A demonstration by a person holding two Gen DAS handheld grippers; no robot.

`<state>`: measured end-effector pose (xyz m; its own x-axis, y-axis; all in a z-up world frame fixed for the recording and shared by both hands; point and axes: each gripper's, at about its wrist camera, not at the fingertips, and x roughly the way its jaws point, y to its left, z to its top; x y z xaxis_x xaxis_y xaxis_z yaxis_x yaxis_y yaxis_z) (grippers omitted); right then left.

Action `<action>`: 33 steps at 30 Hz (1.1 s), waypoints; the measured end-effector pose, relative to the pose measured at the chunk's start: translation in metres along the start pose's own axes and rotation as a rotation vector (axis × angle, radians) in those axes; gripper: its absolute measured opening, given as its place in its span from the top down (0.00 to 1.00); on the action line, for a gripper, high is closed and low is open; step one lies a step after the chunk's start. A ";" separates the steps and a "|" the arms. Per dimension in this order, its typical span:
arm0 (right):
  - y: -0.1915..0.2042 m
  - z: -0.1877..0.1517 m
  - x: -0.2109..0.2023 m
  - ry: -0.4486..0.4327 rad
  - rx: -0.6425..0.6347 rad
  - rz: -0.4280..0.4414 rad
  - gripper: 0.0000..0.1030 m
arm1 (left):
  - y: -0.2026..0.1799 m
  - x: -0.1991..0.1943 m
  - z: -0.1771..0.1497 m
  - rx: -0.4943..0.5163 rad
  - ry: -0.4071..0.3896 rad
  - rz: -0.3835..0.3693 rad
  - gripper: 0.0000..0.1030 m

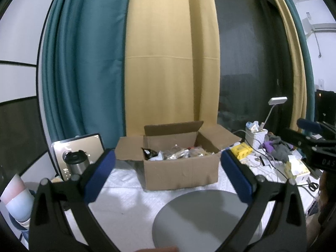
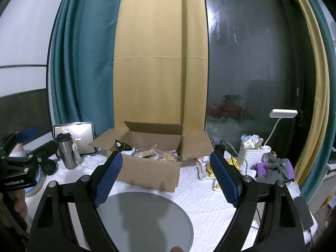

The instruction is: Organize snacks

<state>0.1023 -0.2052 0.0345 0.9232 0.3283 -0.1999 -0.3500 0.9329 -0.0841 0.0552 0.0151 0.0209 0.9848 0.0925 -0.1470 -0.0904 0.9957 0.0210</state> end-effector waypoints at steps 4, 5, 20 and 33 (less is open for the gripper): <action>-0.002 0.000 0.000 0.000 -0.001 -0.001 0.15 | 0.000 0.000 0.000 -0.001 0.001 -0.004 0.02; -0.002 0.000 0.000 -0.001 0.000 -0.001 0.15 | 0.000 -0.001 0.000 -0.001 0.000 -0.002 0.02; -0.005 -0.002 -0.001 0.003 0.003 -0.005 0.15 | 0.001 0.000 0.001 0.001 -0.001 -0.008 0.02; -0.006 -0.006 0.002 0.016 -0.002 -0.005 0.15 | 0.002 0.001 0.001 0.001 -0.006 -0.013 0.02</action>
<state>0.1047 -0.2110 0.0287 0.9222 0.3211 -0.2155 -0.3456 0.9343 -0.0867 0.0558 0.0170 0.0217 0.9867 0.0792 -0.1418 -0.0772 0.9968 0.0197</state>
